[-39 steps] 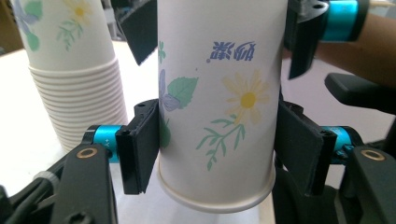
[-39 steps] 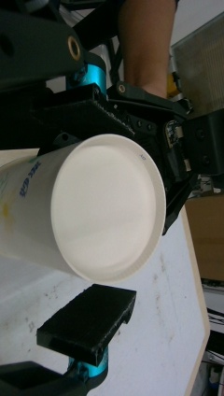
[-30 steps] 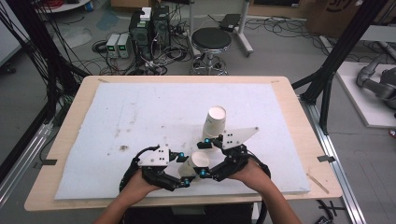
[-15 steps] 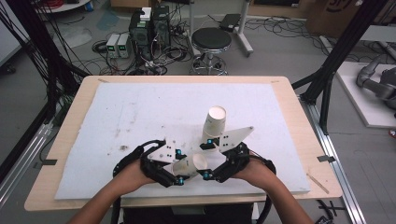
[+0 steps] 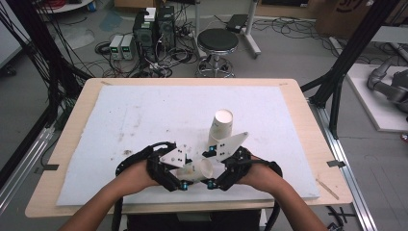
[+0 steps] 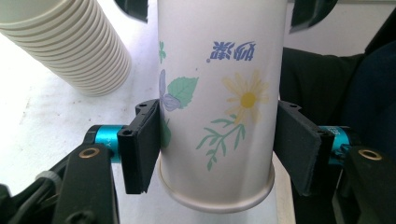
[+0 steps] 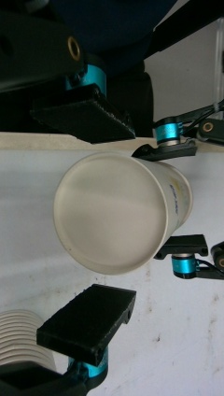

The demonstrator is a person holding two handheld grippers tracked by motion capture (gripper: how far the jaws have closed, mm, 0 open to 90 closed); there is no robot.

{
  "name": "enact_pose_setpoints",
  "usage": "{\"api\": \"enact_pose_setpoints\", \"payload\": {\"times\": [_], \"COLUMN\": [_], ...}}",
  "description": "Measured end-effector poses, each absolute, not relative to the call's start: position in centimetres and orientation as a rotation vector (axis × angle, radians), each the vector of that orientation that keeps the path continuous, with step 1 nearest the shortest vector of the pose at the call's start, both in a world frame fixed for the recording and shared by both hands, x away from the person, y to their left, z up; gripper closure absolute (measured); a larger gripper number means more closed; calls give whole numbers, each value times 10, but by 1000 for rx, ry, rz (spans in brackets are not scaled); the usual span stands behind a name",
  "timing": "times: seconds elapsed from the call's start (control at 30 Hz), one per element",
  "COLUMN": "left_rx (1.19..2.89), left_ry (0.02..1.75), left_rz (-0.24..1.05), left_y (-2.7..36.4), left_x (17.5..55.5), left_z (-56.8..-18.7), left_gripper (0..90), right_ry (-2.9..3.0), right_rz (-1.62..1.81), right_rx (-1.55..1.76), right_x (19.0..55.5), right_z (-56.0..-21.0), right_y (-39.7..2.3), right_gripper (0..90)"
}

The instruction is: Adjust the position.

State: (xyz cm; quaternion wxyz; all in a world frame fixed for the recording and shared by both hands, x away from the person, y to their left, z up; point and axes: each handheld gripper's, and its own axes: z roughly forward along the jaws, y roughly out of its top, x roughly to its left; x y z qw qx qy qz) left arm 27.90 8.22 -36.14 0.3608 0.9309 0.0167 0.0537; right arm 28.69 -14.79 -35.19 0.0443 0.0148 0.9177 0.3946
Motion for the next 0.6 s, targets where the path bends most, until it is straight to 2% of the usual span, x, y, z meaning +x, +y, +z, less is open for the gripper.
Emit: {"api": "enact_pose_setpoints", "payload": {"times": [0.13,0.2,0.3,0.43,0.6], "left_rx": [2421,2427,2426,2424,2387], "left_ry": [34,30,31,26,34], "left_rz": [120,112,107,102,99], "left_y": [80,80,80,80,83], "left_x": [279,278,278,278,276], "left_z": [-362,-363,-364,-365,-368], "left_gripper": [354,354,354,352,325], "right_ry": [2820,2836,2846,2856,2862], "right_rz": [1184,1170,1159,1148,1151], "right_rx": [19,-7,-26,-63,-66], "right_x": [287,288,287,287,286], "right_z": [-354,-354,-355,-356,-355], "right_y": [-143,-141,-139,-137,-138], "right_gripper": [218,278,294,363,372]}}
